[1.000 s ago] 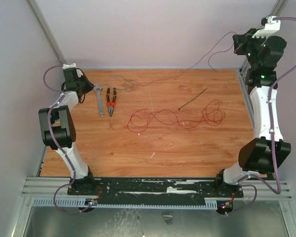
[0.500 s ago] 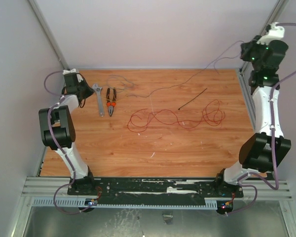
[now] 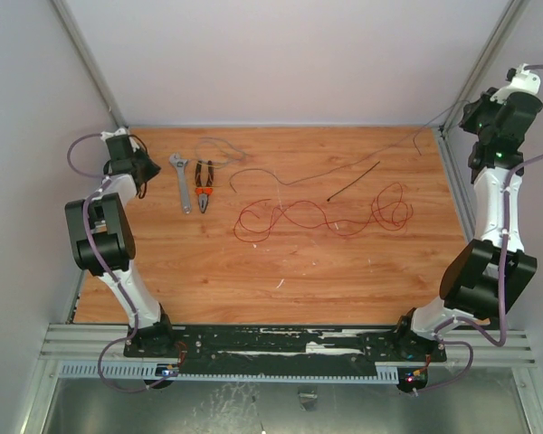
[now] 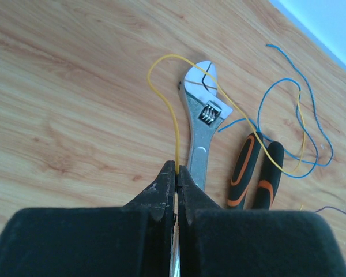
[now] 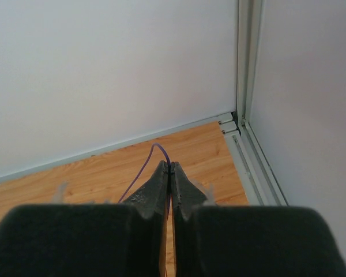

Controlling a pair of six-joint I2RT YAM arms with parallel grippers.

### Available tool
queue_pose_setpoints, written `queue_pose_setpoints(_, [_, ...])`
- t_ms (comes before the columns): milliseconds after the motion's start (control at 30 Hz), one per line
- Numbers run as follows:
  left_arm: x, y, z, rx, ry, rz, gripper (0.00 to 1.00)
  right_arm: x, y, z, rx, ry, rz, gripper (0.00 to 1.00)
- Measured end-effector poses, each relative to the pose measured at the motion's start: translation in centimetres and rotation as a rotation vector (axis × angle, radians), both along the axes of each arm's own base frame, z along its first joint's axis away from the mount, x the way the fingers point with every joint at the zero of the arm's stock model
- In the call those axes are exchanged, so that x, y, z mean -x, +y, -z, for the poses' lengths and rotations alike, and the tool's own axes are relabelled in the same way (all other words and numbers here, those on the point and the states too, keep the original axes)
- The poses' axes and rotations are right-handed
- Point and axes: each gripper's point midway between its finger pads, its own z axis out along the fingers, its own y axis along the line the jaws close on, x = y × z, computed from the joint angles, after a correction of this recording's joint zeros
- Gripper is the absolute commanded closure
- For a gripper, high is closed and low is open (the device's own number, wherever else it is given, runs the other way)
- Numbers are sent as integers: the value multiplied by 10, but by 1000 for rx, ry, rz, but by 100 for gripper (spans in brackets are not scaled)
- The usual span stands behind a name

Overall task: Zip-tie the wires
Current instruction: Untie the cable at the center of the board.

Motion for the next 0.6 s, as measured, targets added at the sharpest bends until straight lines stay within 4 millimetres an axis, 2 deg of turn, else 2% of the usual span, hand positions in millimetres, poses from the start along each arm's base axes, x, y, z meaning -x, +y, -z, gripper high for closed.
queue_pose_setpoints(233, [3,9,2,-14,12,-22,100,1,-4,2,12,7,11,100])
queue_pose_setpoints(433, [7,31,1,-22,14,-68,100,11,-35,6,20,24,98,100])
queue_pose_setpoints(600, [7,40,-2,-26,12,-88,100,17,-46,10,17,35,131,100])
